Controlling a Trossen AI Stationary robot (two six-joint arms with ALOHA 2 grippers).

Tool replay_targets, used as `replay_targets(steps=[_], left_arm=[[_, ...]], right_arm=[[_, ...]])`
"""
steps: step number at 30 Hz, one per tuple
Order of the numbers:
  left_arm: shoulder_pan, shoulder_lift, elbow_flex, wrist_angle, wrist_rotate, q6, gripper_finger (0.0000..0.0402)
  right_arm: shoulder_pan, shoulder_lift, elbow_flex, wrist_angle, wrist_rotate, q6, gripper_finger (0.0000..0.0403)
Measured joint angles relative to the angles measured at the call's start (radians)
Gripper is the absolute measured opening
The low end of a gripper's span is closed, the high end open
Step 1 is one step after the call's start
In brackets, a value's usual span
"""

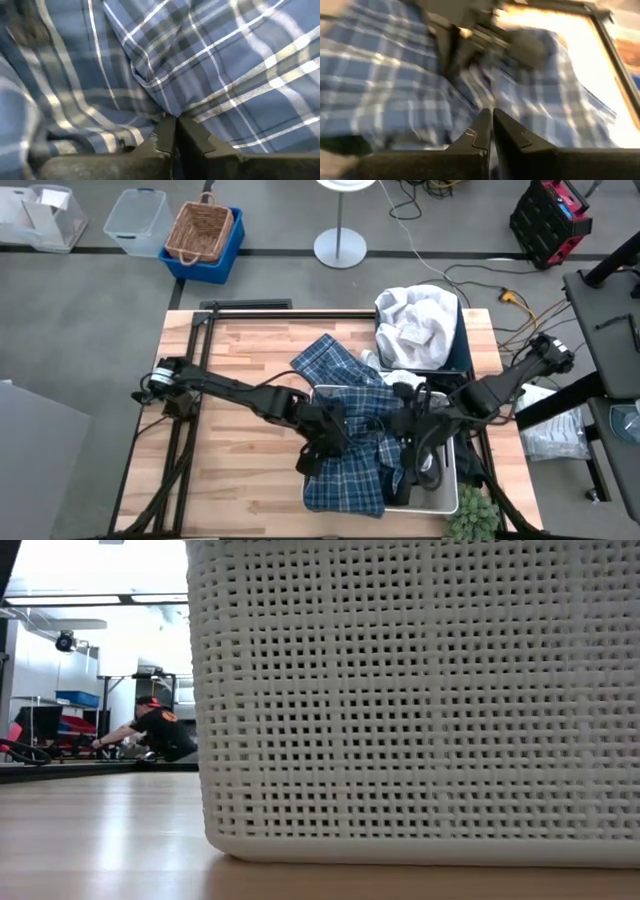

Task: Sort clothes
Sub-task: Put the blue sleeve shirt into the white bin

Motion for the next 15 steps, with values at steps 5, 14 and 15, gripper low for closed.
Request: replay_targets(steps=[5, 14, 15], left_arm=[[-0.015, -0.008, 0.112, -0.103, -0.101, 0.064, 0.0], [-0.019, -0.006, 0.284, -0.372, -0.243, 0.06, 0.0], [-0.021, -0.006, 0.306, -0.399, -0.243, 0.055, 0.0]], right_arm=[[0.007, 0.058, 0.0, 0.203, -0.219, -0.116, 0.0012], [-0.031, 0.233, 0.0, 0.272, -0.314, -0.089, 0.0012], [-0.041, 0.254, 0.0, 0.27, -0.314, -0.08, 0.0012]])
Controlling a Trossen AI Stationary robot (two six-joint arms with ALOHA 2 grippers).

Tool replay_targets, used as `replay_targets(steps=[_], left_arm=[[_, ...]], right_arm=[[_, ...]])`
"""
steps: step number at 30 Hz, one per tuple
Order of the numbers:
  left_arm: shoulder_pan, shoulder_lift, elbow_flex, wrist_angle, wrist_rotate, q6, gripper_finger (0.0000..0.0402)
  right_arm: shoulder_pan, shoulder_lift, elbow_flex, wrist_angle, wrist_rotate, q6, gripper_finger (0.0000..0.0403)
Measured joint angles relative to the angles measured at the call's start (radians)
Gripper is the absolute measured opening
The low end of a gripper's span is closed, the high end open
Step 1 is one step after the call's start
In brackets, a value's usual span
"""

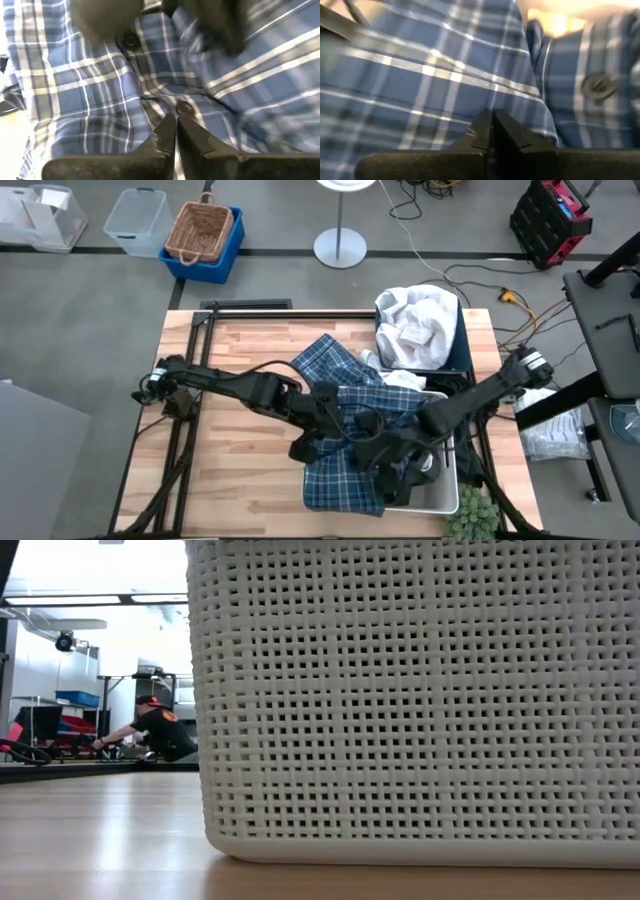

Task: Sort clothes
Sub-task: Put the blue sleeve shirt into the white bin

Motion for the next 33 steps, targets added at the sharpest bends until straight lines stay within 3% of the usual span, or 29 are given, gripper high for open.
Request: replay_targets(steps=[6, 11, 17, 25, 33], left_arm=[[-0.043, -0.006, 0.133, -0.076, 0.003, -0.008, 0.0], [-0.094, -0.008, 0.197, -0.088, 0.005, -0.007, 0.0], [-0.187, -0.01, 0.215, -0.103, -0.01, -0.016, 0.0], [-0.312, -0.032, 0.181, -0.17, -0.247, -0.089, 0.0], [-0.397, -0.061, 0.177, -0.235, -0.418, -0.203, 0.0]], right_arm=[[-0.084, 0.092, 0.001, -0.091, -0.011, 0.094, 0.0012], [-0.158, 0.157, 0.002, -0.084, -0.196, 0.128, 0.0012], [-0.187, 0.251, 0.005, -0.081, -0.284, 0.116, 0.0012], [-0.189, 0.383, 0.005, -0.063, -0.29, 0.114, 0.0012], [-0.203, 0.466, 0.007, -0.026, -0.299, 0.099, 0.0012]])
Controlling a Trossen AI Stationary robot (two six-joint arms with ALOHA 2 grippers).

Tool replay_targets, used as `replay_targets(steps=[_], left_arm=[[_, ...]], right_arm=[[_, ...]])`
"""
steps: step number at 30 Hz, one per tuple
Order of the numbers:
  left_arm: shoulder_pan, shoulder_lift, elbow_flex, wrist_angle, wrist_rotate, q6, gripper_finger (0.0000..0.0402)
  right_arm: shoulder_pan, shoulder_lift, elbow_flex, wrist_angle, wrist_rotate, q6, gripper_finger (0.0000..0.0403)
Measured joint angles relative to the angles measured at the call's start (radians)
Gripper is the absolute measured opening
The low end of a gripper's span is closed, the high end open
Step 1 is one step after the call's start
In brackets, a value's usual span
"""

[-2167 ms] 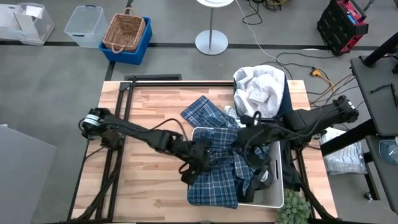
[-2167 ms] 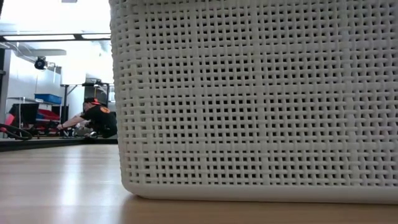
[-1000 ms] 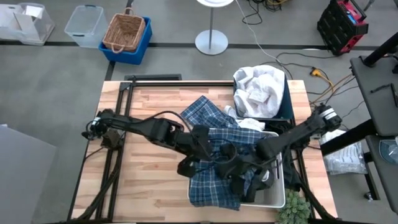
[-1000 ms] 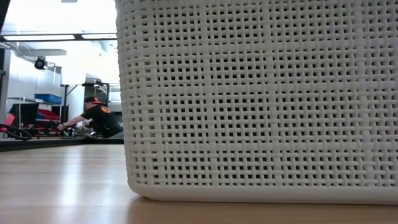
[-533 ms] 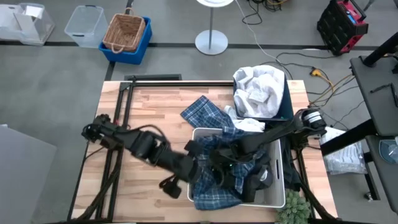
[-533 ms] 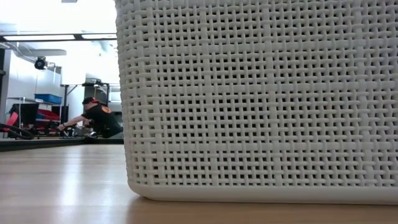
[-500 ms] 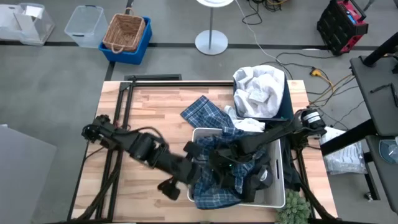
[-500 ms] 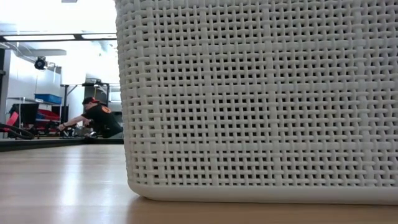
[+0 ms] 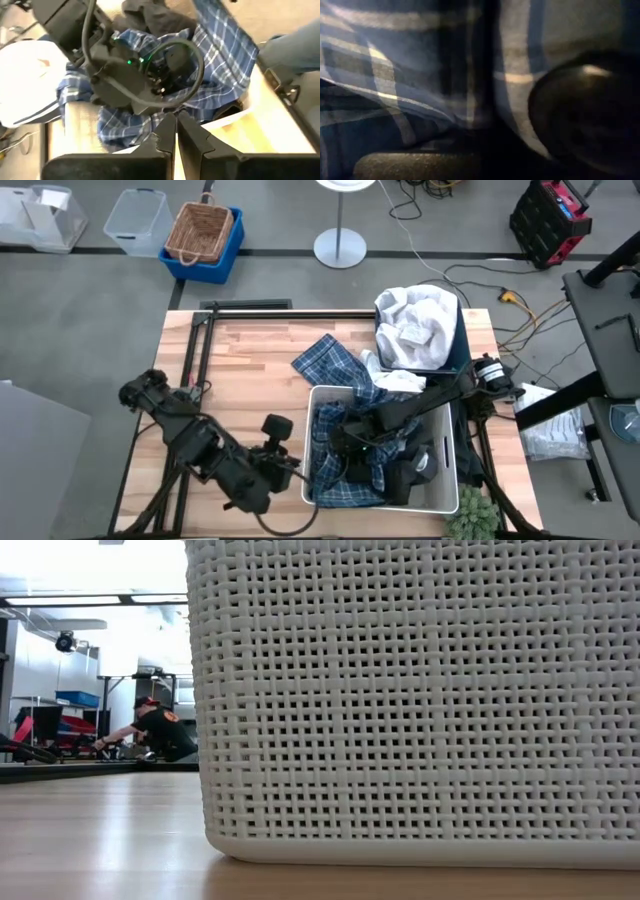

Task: Sort clothes
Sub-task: Put the blue sleeve shirt into the white bin, then put the black shorts into the white bin

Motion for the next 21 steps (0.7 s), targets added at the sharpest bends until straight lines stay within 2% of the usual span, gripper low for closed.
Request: replay_targets(steps=[3, 12, 16, 21], left_arm=[[-0.026, -0.005, -0.001, -0.021, -0.059, -0.03, 0.0], [-0.098, -0.011, -0.015, -0.126, -0.194, -0.121, 0.0], [-0.108, -0.032, -0.098, -0.108, -0.194, -0.106, 0.0], [-0.084, -0.108, -0.281, 0.012, -0.194, -0.079, 0.0]], right_arm=[[0.0, -0.047, -0.003, -0.009, 0.009, 0.002, 0.0012], [0.035, -0.327, 0.021, -0.029, 0.091, 0.002, 0.0012], [0.045, -0.416, 0.022, -0.063, 0.135, 0.002, 0.0012], [0.049, -0.488, 0.036, -0.146, 0.176, 0.019, 0.0012]])
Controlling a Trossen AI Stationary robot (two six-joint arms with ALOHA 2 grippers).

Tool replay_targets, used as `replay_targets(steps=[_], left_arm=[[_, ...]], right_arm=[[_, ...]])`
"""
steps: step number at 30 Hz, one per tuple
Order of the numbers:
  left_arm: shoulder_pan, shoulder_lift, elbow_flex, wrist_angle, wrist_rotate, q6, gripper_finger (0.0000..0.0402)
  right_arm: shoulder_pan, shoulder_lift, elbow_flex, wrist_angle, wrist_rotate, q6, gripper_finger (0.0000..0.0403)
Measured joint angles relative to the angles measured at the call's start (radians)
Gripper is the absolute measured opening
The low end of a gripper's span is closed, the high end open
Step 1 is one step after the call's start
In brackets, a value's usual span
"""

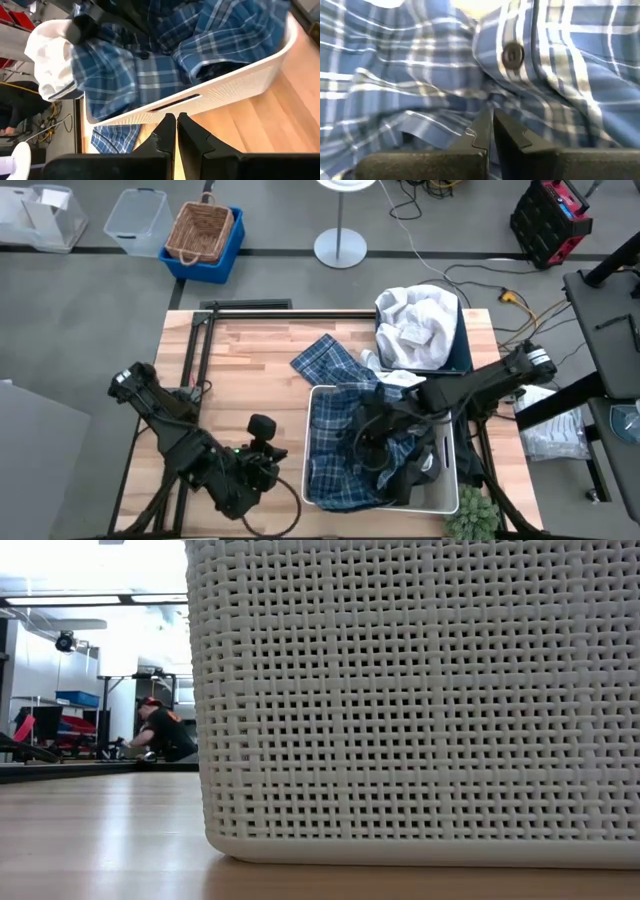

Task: Sort clothes
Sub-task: Put the black shorts into the white bin

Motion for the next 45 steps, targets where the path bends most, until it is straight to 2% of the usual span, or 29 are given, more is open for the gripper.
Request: replay_targets(steps=[3, 11, 14, 16, 19, 24, 27, 29, 35, 41, 45], left_arm=[[0.017, -0.067, -0.124, 0.108, 0.001, 0.036, 0.0], [0.067, -0.264, -0.401, 0.391, 0.001, 0.12, 0.0], [0.092, -0.324, -0.476, 0.484, 0.0, 0.169, 0.0], [0.115, -0.357, -0.52, 0.525, 0.0, 0.204, 0.0], [0.16, -0.405, -0.576, 0.563, 0.001, 0.232, 0.0], [0.245, -0.475, -0.656, 0.604, 0.002, 0.234, 0.0], [0.282, -0.508, -0.694, 0.634, 0.007, 0.25, 0.0], [0.3, -0.521, -0.705, 0.658, 0.018, 0.264, 0.0], [0.317, -0.528, -0.701, 0.708, 0.04, 0.288, 0.0], [0.32, -0.514, -0.696, 0.738, 0.039, 0.337, 0.0], [0.332, -0.514, -0.696, 0.749, 0.039, 0.349, 0.0]], right_arm=[[0.015, -0.033, 0.012, -0.064, 0.062, 0.014, 0.0012], [0.059, -0.138, 0.027, -0.085, 0.063, 0.04, 0.0012], [0.064, -0.157, 0.027, -0.064, 0.021, 0.073, 0.0013], [0.064, -0.162, 0.027, -0.055, -0.069, 0.077, 0.0021], [0.065, -0.162, 0.027, -0.056, -0.109, 0.073, 0.0053], [0.066, -0.168, 0.027, -0.065, -0.112, 0.132, 0.0143], [0.071, -0.203, 0.049, -0.148, -0.152, 0.17, 0.0191], [0.08, -0.236, 0.076, -0.218, -0.127, 0.229, 0.0212], [0.108, -0.312, 0.128, -0.552, 0.096, 0.541, 0.0232], [0.163, -0.345, 0.142, -0.893, 0.105, 0.959, 0.0217], [0.197, -0.37, 0.125, -0.87, 0.106, 1.084, 0.0197]])
